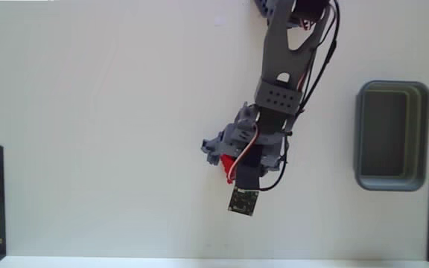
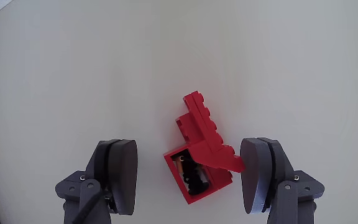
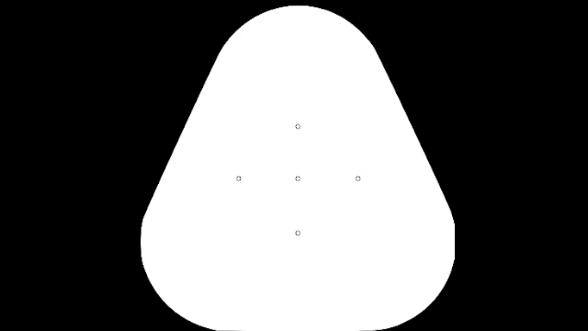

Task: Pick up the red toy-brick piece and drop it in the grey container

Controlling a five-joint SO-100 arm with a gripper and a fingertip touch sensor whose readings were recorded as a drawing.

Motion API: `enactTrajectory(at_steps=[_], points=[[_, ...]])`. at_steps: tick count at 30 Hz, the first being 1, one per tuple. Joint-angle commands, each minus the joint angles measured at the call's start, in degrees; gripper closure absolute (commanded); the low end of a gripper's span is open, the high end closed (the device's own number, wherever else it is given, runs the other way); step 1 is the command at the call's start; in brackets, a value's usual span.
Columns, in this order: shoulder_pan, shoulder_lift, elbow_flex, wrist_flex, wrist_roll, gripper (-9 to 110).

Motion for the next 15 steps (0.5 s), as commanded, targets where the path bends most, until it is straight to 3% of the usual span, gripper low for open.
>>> enactTrajectory(at_steps=[1,15], points=[[1.36,3.58,-0.16,-0.66,0.26,-5],[1.36,3.58,-0.16,-0.66,0.26,-1]])
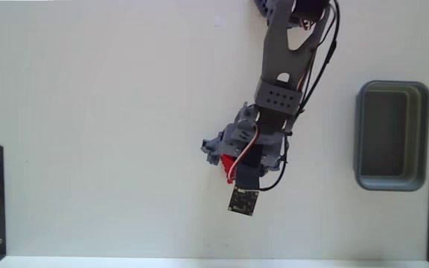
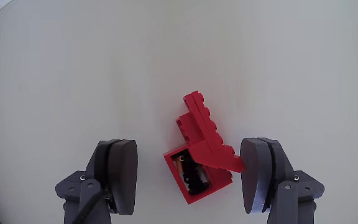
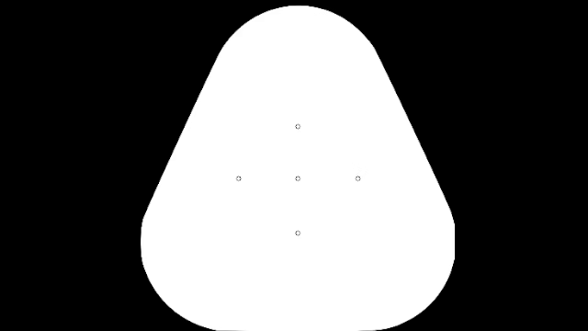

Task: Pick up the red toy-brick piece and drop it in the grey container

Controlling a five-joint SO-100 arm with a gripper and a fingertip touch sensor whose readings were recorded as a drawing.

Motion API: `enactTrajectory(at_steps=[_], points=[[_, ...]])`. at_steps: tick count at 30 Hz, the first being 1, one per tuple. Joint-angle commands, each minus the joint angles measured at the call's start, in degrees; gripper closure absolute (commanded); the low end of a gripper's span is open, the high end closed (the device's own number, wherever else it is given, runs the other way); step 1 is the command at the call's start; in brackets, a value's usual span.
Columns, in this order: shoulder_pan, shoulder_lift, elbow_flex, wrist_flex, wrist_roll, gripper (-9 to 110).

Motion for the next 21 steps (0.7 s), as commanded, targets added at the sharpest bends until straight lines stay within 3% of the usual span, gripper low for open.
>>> enactTrajectory(at_steps=[1,21], points=[[1.36,3.58,-0.16,-0.66,0.26,-1],[1.36,3.58,-0.16,-0.66,0.26,5]])
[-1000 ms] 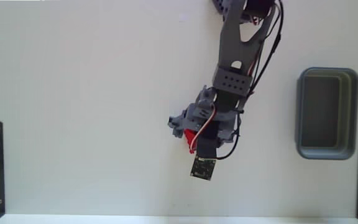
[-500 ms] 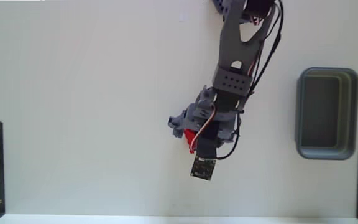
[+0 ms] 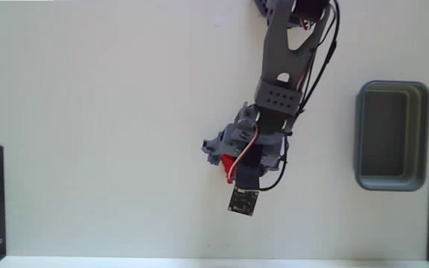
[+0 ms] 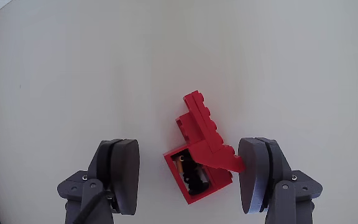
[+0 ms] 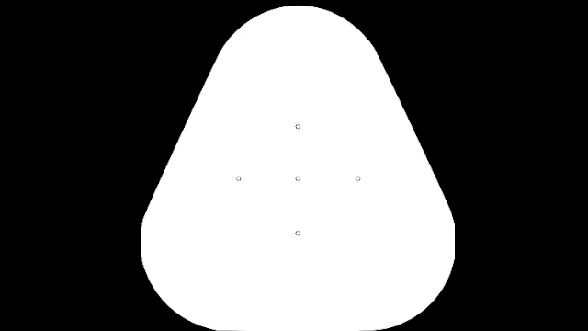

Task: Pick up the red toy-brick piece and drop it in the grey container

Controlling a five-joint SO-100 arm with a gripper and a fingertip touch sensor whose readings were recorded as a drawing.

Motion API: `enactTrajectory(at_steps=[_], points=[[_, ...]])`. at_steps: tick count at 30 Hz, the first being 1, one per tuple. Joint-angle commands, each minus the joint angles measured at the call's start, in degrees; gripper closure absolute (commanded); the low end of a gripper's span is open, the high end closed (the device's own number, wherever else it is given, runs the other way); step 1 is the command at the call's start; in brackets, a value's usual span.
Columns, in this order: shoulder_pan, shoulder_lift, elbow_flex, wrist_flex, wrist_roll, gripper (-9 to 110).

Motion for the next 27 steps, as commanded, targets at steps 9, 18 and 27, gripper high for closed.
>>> enactTrajectory(at_steps=[9,18,27], points=[[1.36,3.58,-0.16,-0.66,0.26,8],[1.36,3.58,-0.16,-0.66,0.26,10],[1.36,3.58,-0.16,-0.66,0.26,13]])
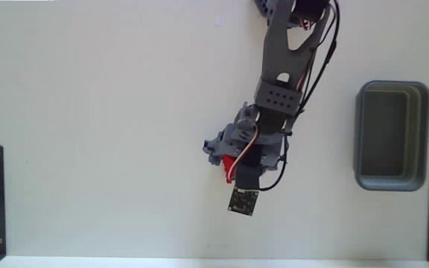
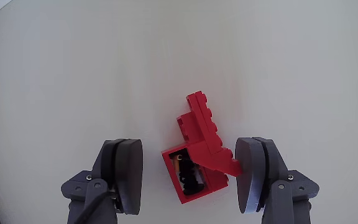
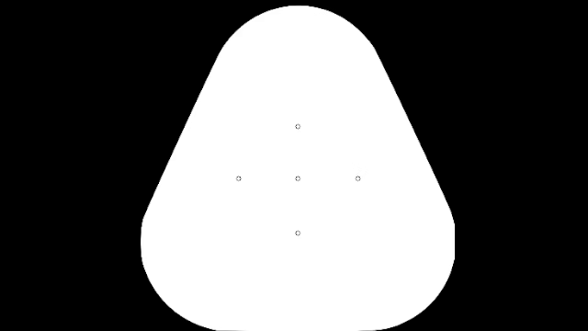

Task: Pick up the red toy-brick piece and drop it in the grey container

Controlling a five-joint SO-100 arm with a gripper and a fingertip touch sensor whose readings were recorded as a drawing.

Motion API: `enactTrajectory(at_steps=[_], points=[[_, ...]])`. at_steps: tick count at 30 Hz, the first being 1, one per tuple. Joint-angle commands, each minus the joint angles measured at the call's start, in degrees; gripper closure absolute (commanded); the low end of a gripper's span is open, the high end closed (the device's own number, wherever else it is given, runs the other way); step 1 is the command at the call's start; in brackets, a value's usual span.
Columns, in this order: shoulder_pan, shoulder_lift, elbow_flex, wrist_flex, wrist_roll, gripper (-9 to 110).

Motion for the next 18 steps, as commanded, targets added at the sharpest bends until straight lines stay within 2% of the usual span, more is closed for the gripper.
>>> enactTrajectory(at_steps=[1,18], points=[[1.36,3.58,-0.16,-0.66,0.26,13],[1.36,3.58,-0.16,-0.66,0.26,18]])
